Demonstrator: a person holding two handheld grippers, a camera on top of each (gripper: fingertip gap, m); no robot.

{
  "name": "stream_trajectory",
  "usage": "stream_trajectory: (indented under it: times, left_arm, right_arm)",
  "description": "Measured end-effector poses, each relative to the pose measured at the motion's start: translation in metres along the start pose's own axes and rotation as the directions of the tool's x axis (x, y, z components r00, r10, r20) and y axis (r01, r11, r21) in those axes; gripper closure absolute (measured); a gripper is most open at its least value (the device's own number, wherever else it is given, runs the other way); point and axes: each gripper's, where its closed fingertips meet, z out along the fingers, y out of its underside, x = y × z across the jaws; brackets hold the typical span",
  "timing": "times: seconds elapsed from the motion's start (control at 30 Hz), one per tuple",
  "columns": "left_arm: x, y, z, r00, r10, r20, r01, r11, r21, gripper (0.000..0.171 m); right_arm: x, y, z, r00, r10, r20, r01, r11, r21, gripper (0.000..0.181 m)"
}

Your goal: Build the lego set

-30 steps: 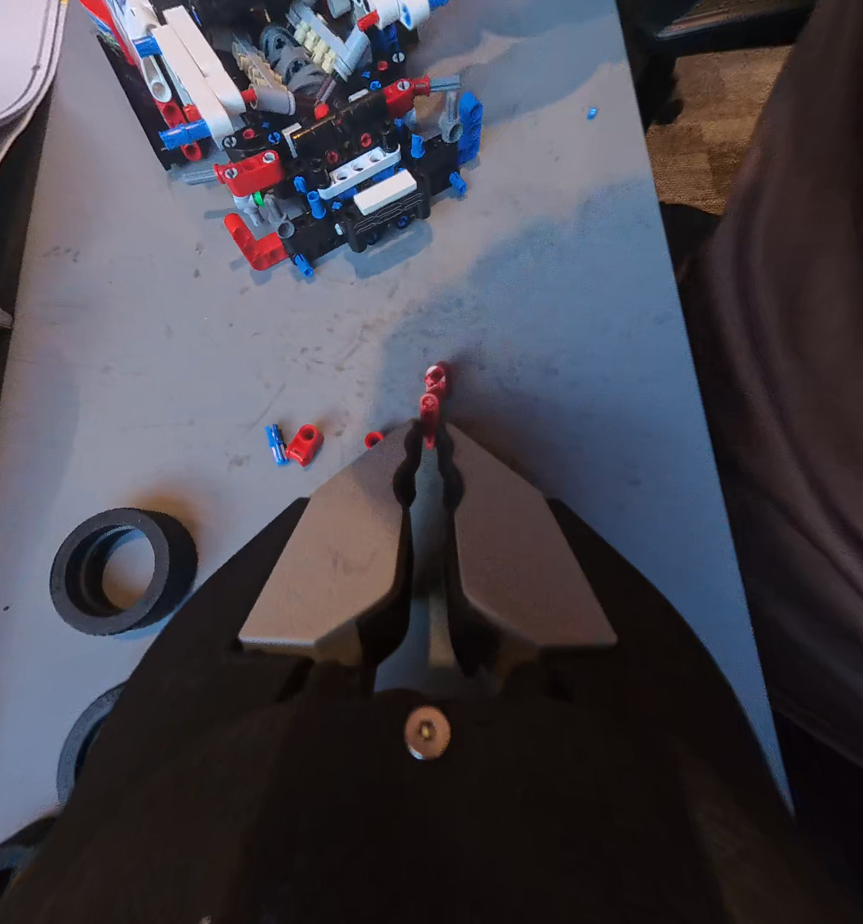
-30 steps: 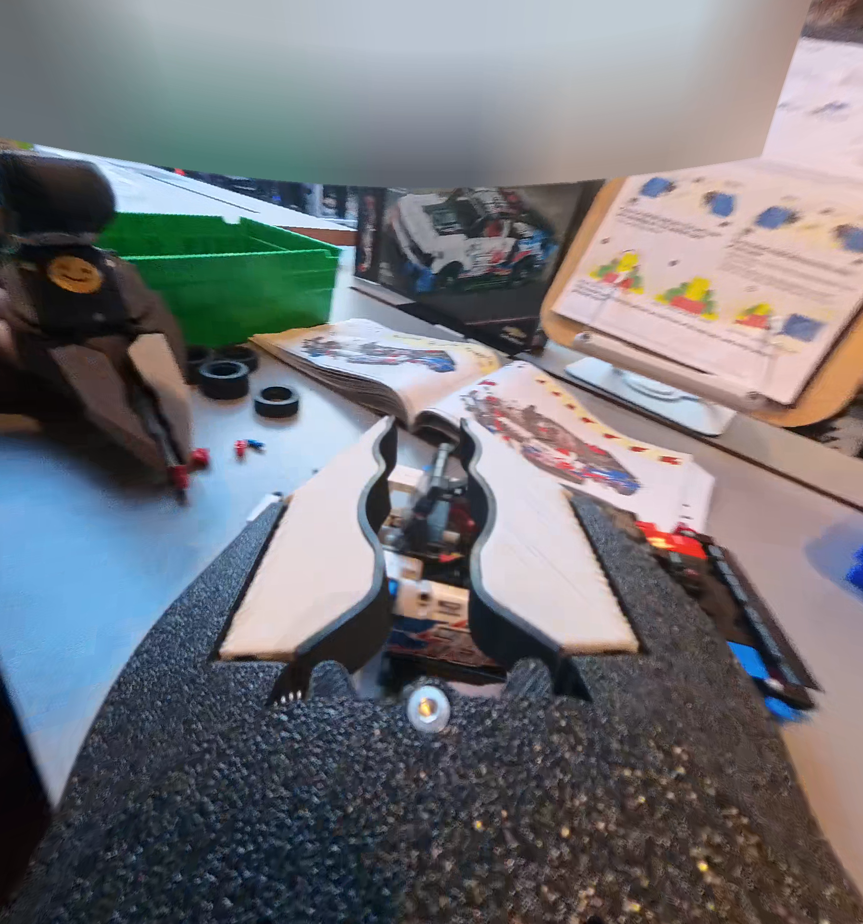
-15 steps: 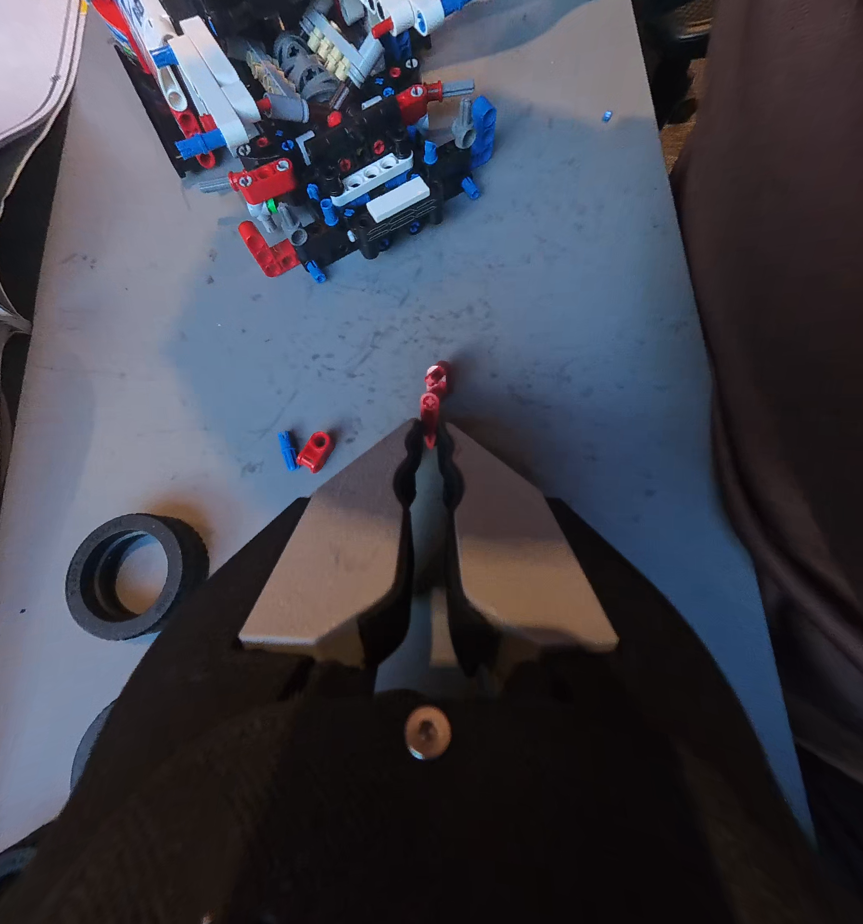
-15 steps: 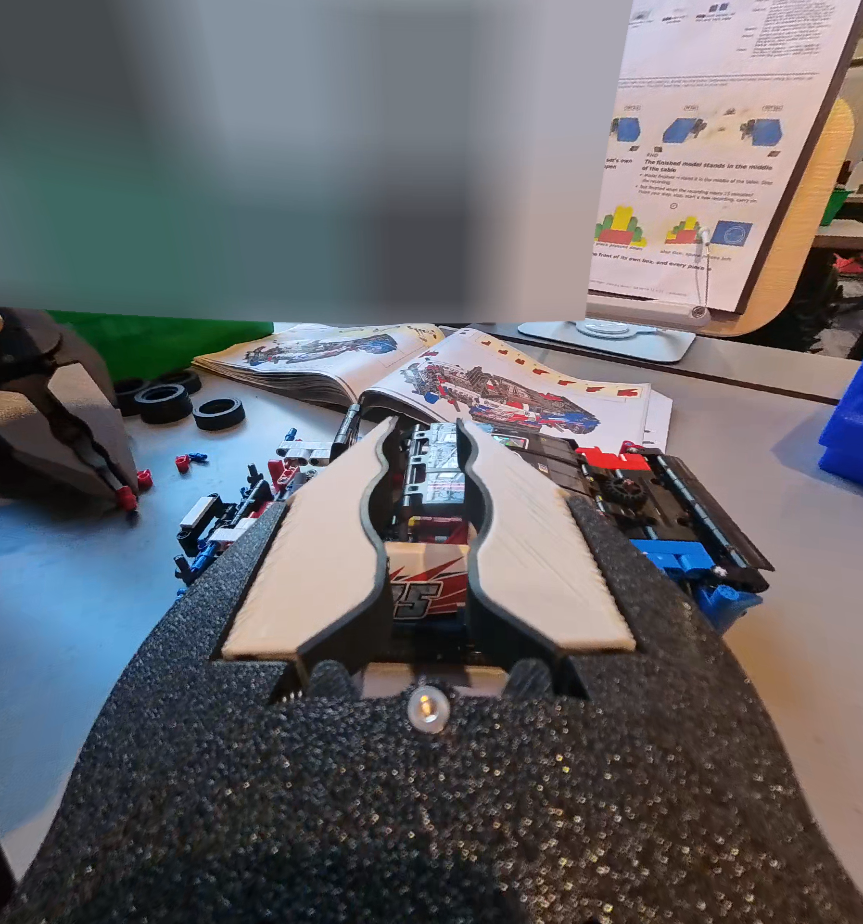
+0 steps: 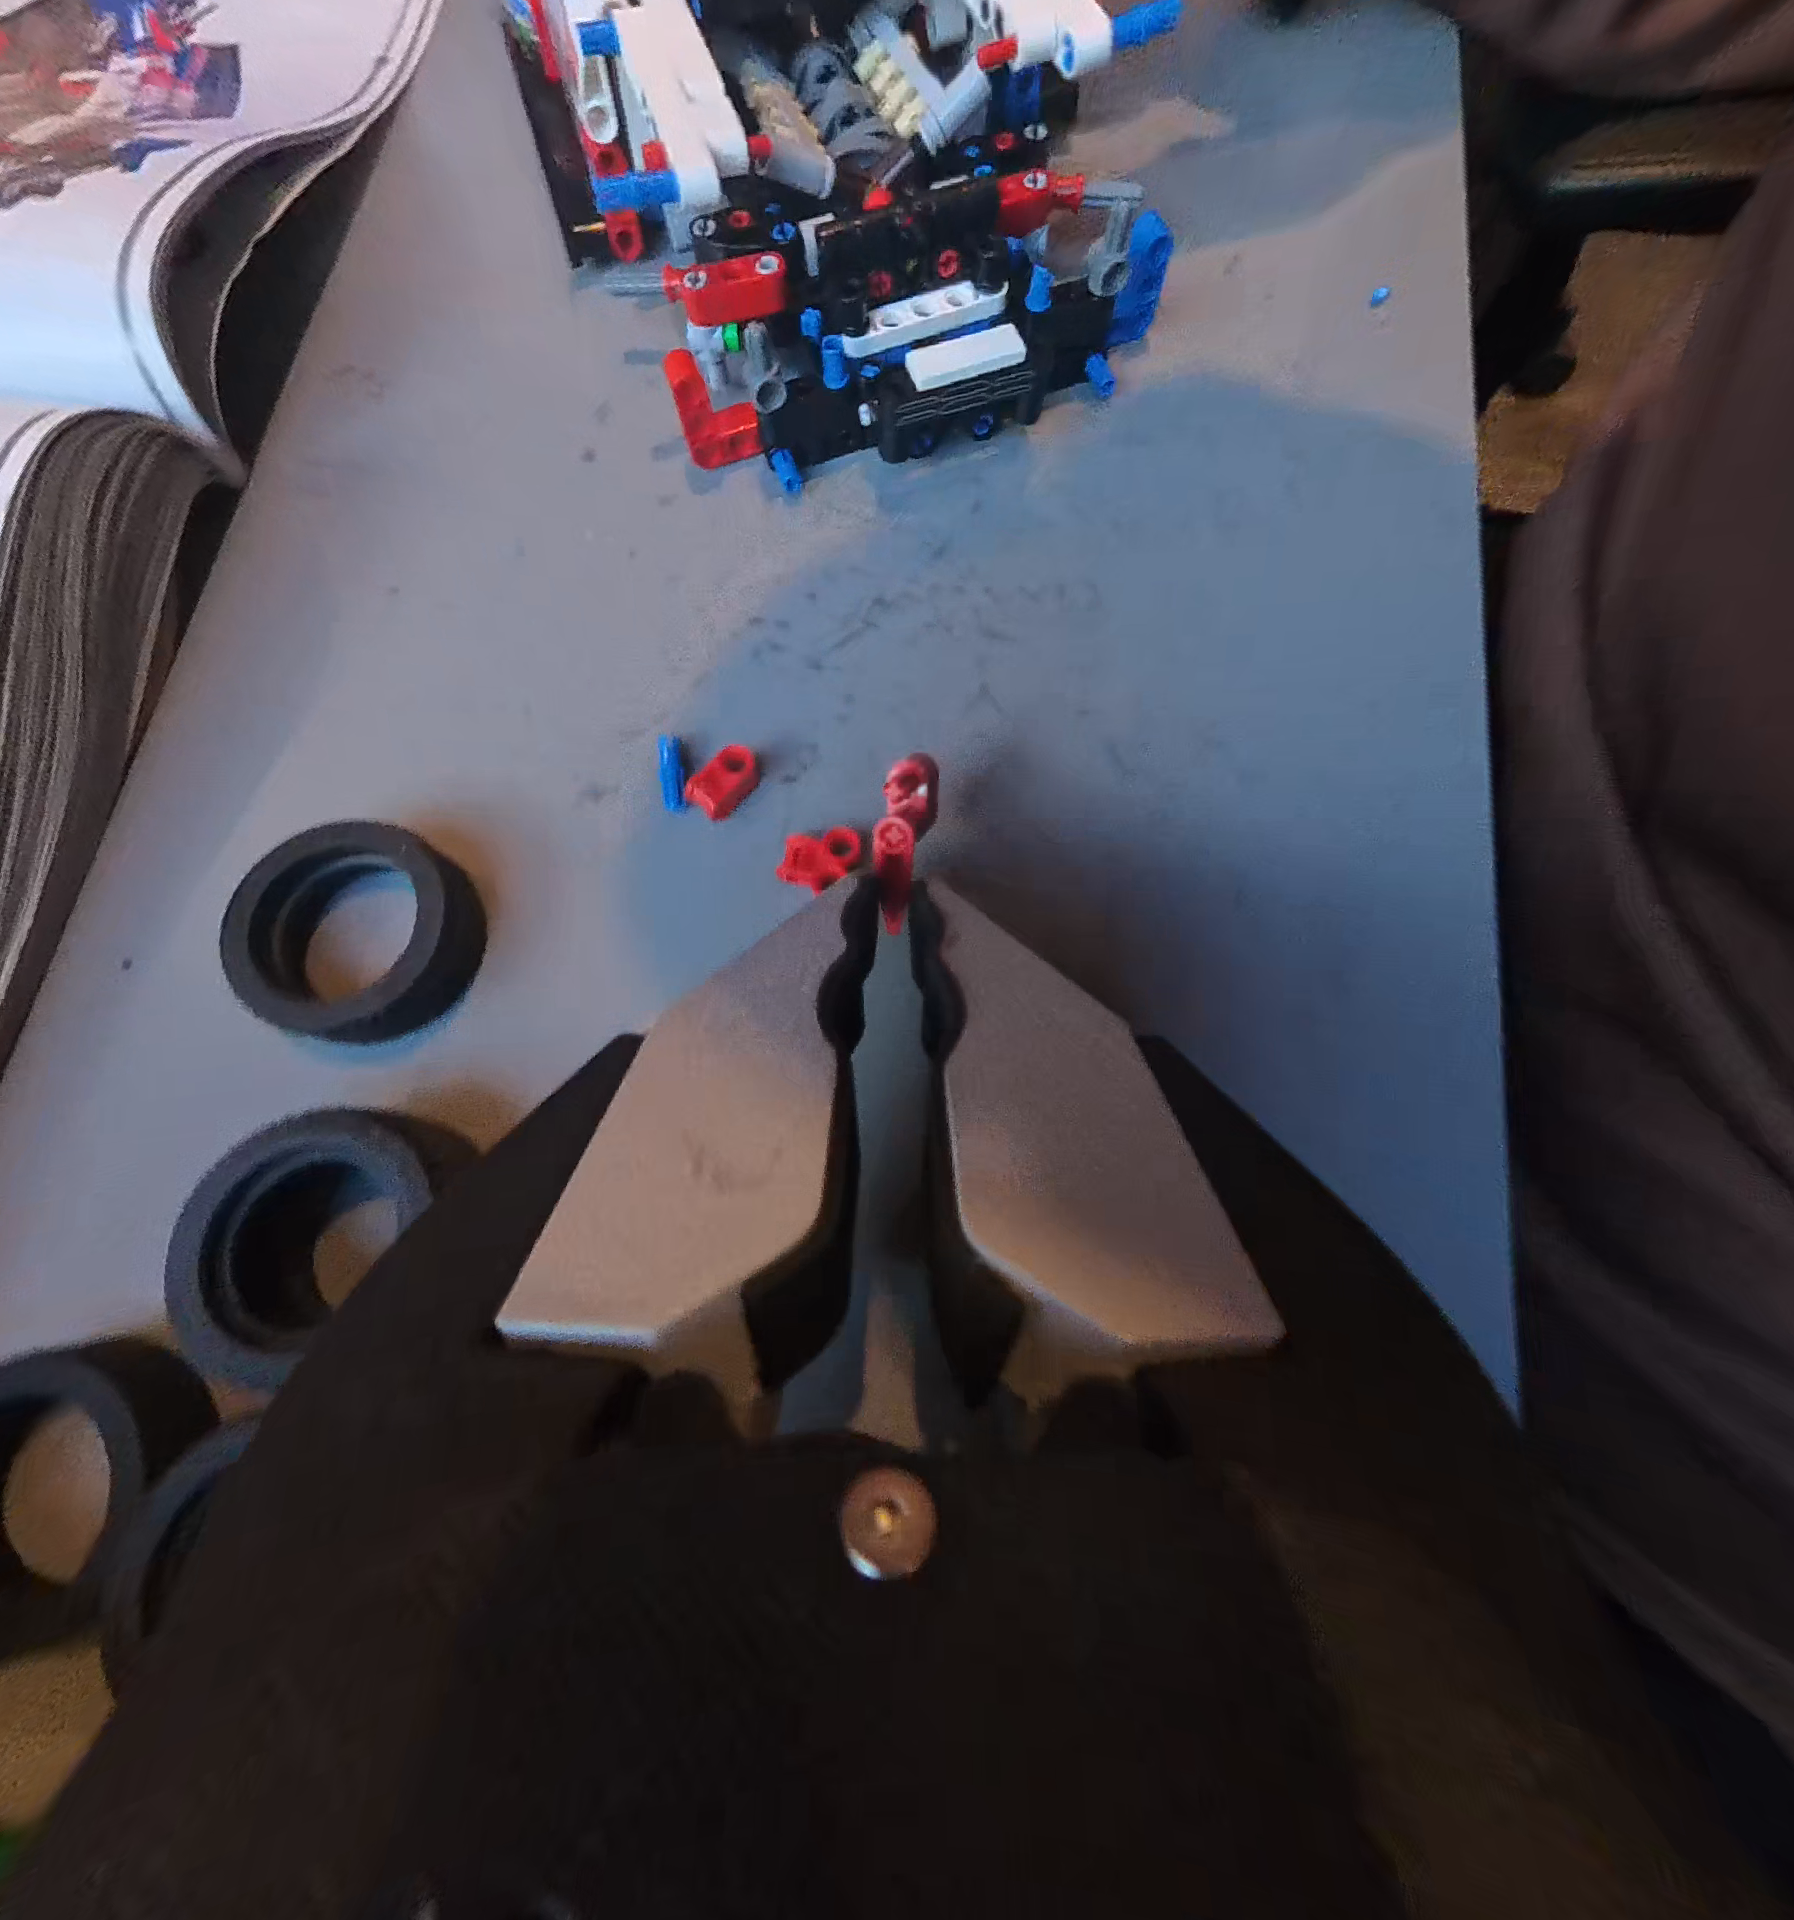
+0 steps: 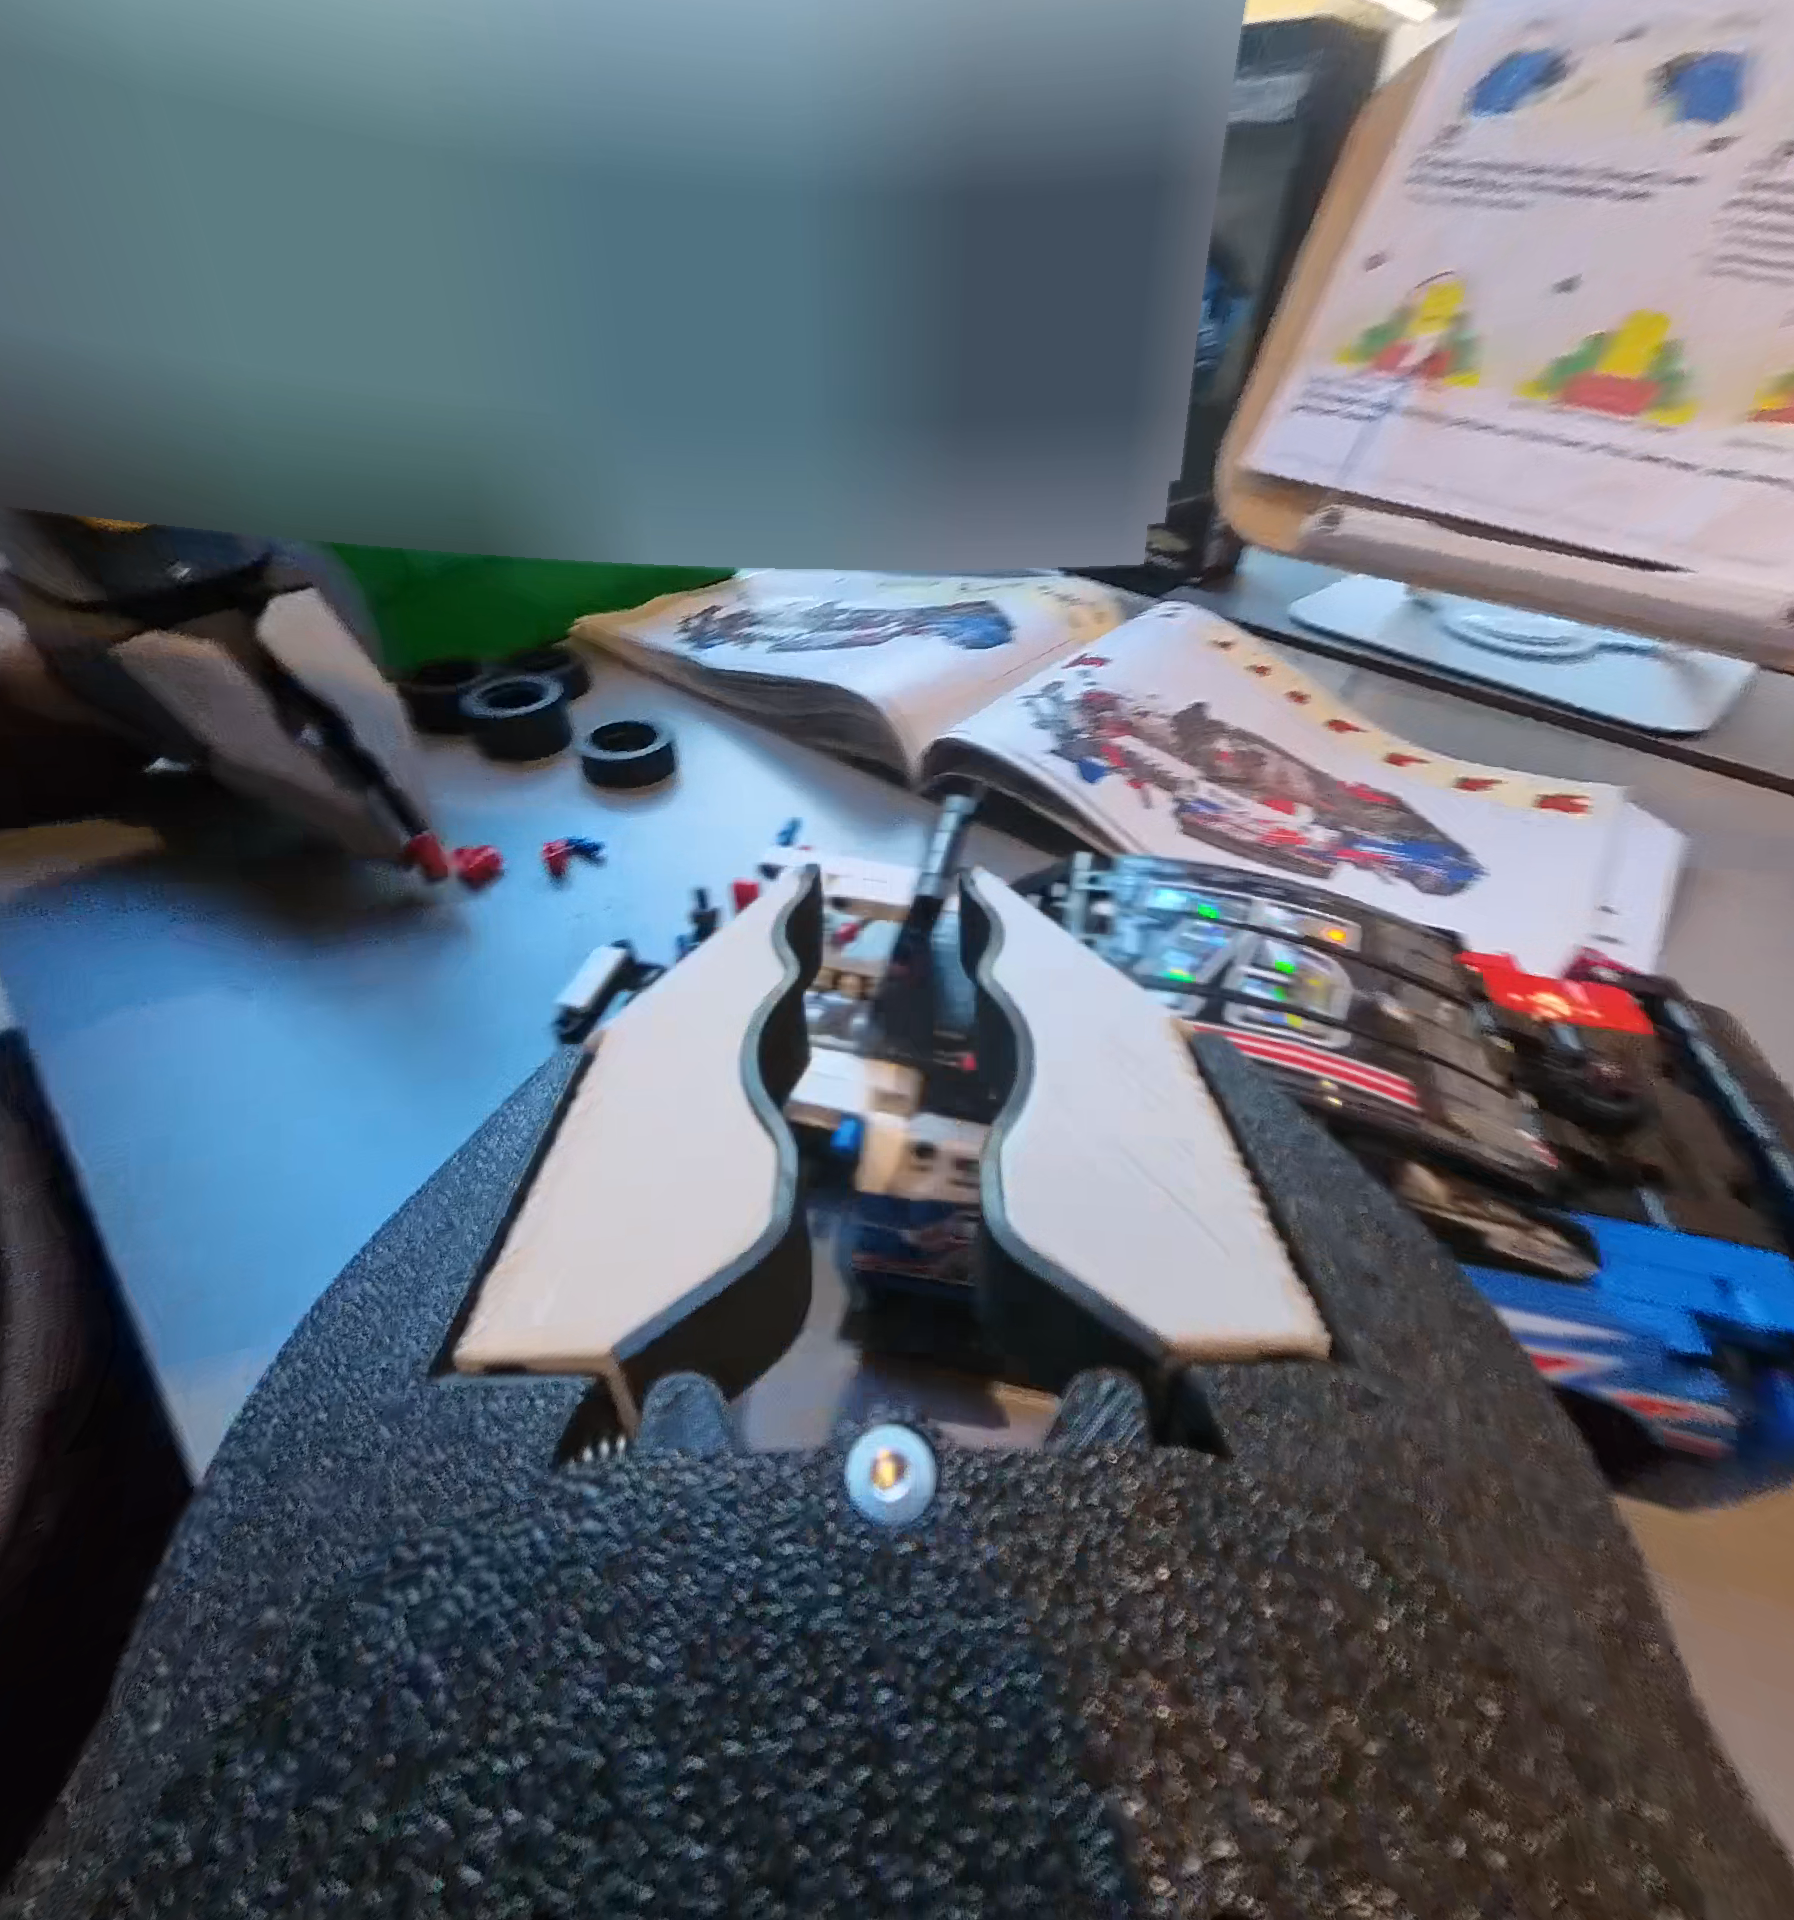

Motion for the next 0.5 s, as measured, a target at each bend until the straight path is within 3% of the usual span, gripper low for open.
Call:
stream_trajectory:
  times: [0.1, 0.27, 0.4, 0.5]
  left_arm:
    - [-0.008, 0.013, -0.010, 0.997, -0.043, 0.071, 0.045, 0.999, -0.024, 0.169]
    - [-0.006, 0.017, -0.021, 0.994, -0.049, 0.097, 0.050, 0.999, 0.000, 0.169]
    - [-0.006, 0.014, -0.027, 0.994, -0.055, 0.097, 0.051, 0.998, 0.041, 0.169]
    - [-0.008, 0.020, -0.025, 0.993, -0.070, 0.094, 0.070, 0.998, 0.007, 0.169]
  right_arm:
    - [-0.029, -0.007, 0.009, 0.997, -0.052, 0.049, 0.054, 0.998, -0.030, 0.148]
    - [-0.092, -0.016, 0.028, 0.976, -0.189, 0.105, 0.198, 0.977, -0.079, 0.157]
    - [-0.122, 0.010, 0.054, 0.978, -0.165, 0.130, 0.192, 0.955, -0.227, 0.161]
    - [-0.134, 0.033, 0.079, 0.983, -0.111, 0.144, 0.157, 0.918, -0.363, 0.159]
